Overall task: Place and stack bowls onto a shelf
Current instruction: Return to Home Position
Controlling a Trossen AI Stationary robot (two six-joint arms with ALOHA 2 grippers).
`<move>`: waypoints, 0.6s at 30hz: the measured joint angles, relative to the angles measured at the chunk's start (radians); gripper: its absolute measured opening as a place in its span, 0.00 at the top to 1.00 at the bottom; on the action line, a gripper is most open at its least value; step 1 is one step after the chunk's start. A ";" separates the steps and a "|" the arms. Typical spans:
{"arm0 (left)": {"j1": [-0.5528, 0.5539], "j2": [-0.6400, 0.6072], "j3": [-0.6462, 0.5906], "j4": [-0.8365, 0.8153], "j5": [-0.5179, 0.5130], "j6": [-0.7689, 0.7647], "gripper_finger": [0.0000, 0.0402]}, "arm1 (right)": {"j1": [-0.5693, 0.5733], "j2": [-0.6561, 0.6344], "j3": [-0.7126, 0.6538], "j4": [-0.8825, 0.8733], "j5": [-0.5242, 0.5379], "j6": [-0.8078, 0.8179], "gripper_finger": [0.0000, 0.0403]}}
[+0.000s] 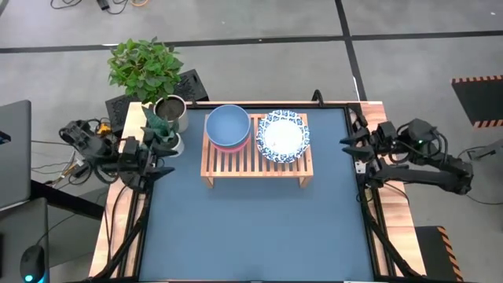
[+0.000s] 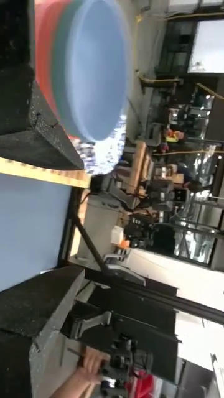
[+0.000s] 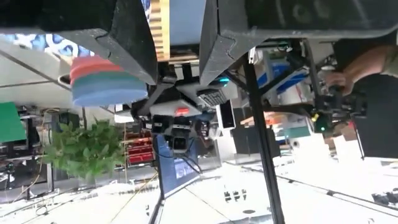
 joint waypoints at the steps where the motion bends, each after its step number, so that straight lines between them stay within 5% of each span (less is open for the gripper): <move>1: 0.000 -0.033 -0.035 0.008 0.001 -0.013 0.38 | 0.000 -0.019 -0.021 0.001 0.000 0.004 0.64; 12: 0.000 -0.320 -0.276 0.059 -0.008 -0.049 0.38 | 0.000 -0.191 -0.344 0.182 0.026 0.078 0.64; 18: 0.000 -0.352 -0.350 0.058 -0.014 -0.067 0.38 | 0.019 -0.220 -0.521 0.308 0.019 0.098 0.64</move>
